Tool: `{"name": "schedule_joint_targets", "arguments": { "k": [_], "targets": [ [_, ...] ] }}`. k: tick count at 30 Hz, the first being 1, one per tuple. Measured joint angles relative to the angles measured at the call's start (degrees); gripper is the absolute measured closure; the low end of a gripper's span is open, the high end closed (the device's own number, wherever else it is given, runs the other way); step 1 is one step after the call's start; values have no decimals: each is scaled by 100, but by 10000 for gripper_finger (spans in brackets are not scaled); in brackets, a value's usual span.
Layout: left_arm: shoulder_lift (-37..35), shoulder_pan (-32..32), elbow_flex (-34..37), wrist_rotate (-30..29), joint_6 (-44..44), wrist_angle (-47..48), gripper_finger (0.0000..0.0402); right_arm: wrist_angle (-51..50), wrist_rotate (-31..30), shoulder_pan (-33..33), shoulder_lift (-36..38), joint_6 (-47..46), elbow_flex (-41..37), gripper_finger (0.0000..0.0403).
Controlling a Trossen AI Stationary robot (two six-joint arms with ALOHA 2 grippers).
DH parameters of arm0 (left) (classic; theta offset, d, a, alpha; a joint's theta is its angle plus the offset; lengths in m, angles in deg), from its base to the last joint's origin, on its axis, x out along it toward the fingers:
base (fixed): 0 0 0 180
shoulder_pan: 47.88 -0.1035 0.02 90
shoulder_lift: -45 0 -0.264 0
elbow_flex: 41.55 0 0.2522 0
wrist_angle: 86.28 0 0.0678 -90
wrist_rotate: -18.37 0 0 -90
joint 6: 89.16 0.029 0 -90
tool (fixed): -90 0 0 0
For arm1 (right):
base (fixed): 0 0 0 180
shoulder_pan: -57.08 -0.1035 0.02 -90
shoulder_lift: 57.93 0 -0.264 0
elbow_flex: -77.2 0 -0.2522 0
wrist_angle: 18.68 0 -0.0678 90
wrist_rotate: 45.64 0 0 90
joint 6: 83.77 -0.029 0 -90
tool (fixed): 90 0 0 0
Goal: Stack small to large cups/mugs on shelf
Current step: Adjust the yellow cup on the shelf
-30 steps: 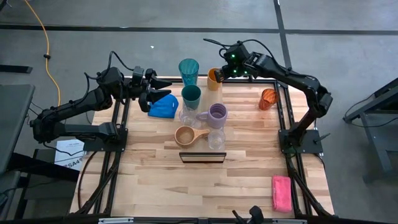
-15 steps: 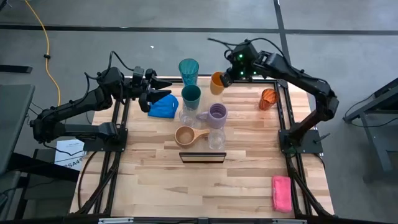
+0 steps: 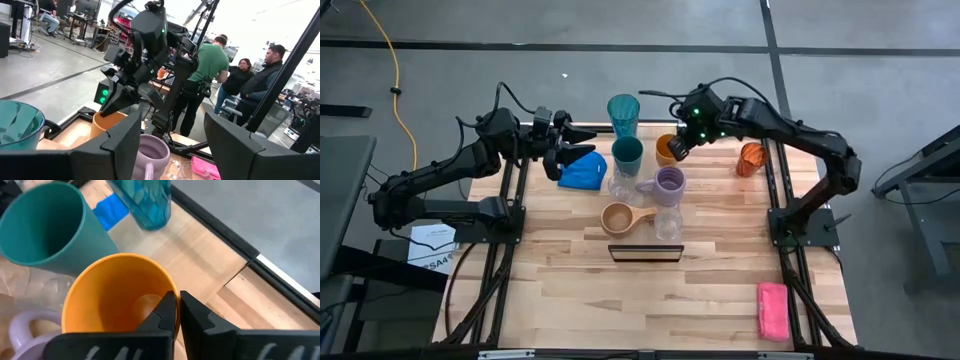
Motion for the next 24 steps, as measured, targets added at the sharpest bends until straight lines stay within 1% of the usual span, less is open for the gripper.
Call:
{"name": "schedule_joint_targets", "arguments": {
  "k": [11, 24],
  "targets": [
    [2, 2, 0, 0, -9, -4, 195, 116, -36, -113, -264, -170, -85, 403],
    [1, 2, 0, 0, -9, -2, 195, 204, 4, -136, -269, -281, -85, 403]
  ]
}}
